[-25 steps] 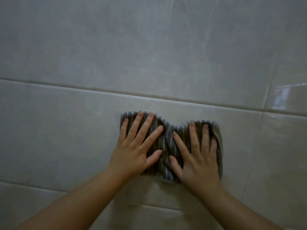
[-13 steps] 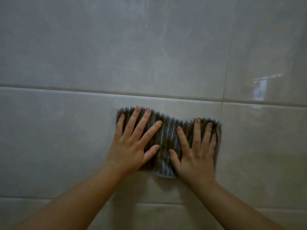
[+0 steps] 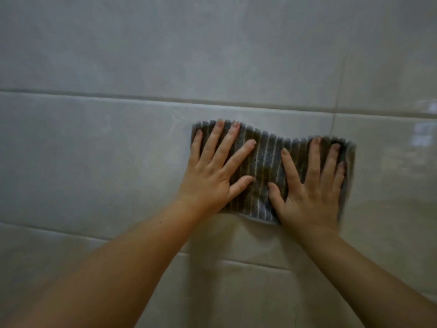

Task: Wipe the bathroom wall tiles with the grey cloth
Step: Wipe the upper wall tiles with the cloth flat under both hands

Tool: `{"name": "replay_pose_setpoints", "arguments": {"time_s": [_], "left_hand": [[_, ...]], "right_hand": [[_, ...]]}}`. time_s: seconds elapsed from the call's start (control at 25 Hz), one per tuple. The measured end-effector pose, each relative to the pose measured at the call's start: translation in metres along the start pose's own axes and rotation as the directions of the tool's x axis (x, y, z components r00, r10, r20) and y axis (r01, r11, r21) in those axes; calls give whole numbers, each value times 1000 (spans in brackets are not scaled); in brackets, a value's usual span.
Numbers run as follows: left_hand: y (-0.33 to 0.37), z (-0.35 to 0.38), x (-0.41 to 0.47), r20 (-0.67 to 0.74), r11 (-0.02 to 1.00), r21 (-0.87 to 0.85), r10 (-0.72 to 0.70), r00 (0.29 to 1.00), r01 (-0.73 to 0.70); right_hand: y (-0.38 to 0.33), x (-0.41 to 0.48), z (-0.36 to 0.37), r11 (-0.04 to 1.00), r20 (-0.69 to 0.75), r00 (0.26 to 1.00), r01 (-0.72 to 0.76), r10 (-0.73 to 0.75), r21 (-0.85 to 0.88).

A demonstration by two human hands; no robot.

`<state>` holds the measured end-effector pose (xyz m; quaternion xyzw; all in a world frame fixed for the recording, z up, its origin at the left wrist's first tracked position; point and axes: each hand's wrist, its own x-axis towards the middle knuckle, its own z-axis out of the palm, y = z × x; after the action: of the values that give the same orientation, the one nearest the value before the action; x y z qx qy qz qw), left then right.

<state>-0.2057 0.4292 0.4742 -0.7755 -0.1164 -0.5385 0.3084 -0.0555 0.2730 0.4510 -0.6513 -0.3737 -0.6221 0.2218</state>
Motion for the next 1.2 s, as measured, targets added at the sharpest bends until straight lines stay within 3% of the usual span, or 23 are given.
{"name": "replay_pose_setpoints", "arguments": {"time_s": [0.24,0.44,0.96,1.2], "left_hand": [[-24,8,-58,-23,995,-19,100,995,-101],[-86,8,-109,-13,992,22,122,992,-122],[-297,0,-226,-5,993,118,15,1000,-14],[-347,1,-272,-4,990,108,-93,996,92]], "right_hand": [[-54,-49,15,998,9,998,-70,70,-6],[-122,-58,27,1000,20,1000,9,-10,23],[-354,-22,58,978,78,978,186,-194,99],[-419,-17,65,945,72,948,297,-309,141]]}}
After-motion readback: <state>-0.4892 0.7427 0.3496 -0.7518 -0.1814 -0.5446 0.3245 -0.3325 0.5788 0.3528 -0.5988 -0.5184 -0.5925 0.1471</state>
